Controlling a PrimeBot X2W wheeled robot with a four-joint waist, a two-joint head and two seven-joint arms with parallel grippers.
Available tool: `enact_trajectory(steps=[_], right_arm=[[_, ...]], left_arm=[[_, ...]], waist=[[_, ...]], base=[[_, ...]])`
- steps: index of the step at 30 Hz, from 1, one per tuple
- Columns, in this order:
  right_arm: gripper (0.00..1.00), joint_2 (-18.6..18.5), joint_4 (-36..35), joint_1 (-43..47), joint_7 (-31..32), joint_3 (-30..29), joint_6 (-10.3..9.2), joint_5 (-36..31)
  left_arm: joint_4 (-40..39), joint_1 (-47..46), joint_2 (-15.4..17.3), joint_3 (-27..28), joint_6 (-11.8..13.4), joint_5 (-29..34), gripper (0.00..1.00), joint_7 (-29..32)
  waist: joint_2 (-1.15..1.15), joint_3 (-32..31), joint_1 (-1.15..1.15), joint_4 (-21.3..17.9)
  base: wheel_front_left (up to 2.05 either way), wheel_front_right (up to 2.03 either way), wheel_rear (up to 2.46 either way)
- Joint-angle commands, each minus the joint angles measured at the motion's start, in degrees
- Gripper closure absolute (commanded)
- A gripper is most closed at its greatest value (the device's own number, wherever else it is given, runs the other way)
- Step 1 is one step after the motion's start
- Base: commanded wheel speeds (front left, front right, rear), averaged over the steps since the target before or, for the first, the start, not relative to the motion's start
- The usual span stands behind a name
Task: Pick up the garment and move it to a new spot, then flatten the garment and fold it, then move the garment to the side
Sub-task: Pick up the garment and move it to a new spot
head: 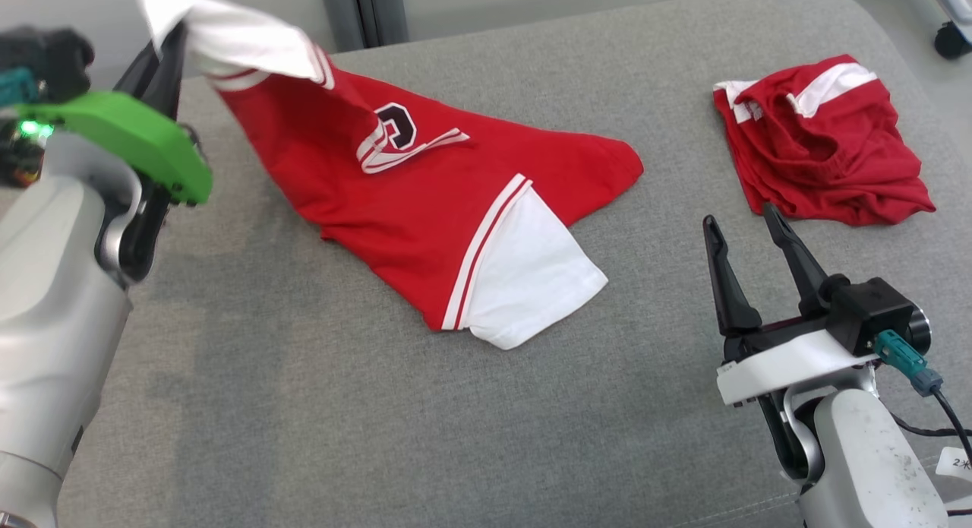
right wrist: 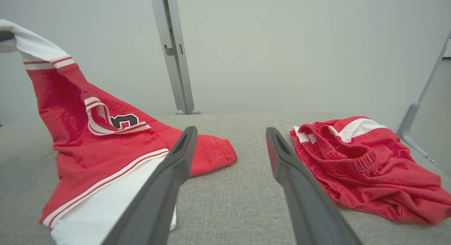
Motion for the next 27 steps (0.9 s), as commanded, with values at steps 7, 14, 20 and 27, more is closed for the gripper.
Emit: enact_trajectory(steps=[7, 14, 20, 27], right_arm=[[0.0, -0.15, -0.34, -1.7, -0.26, -0.3, -0.09, -0.94], [0.0, -0.17, 0.53, -1.62, -0.26, -0.61, -0.09, -1.62], [0.0, -0.16, 1.59, -0.36, -0.26, -0.56, -0.09, -2.26], [0.0, -0.17, 2.77, 1.86, -0.26, -1.37, -0.09, -3.11]], left_arm=[[10.75, 2.42, -0.3, 0.23, 1.01, 1.77, 0.65, -5.31], [14.57, 3.43, -2.31, 2.71, 0.95, 2.46, 0.0, -6.95], [7.29, 7.99, -1.62, 8.59, 0.57, 6.37, 0.0, -6.84], [-4.34, 19.74, -3.85, 16.36, 0.44, 13.16, 0.0, -6.79]], waist=[[0.0, 4.67, 0.0, -0.73], [0.0, 4.09, 0.0, 0.44], [0.0, 0.93, 0.0, 2.18], [0.0, -3.93, 0.0, 4.66]], base=[[0.0, 0.0, 0.0], [0.0, 0.0, 0.0], [0.0, 0.0, 0.0], [0.0, 0.0, 0.0]])
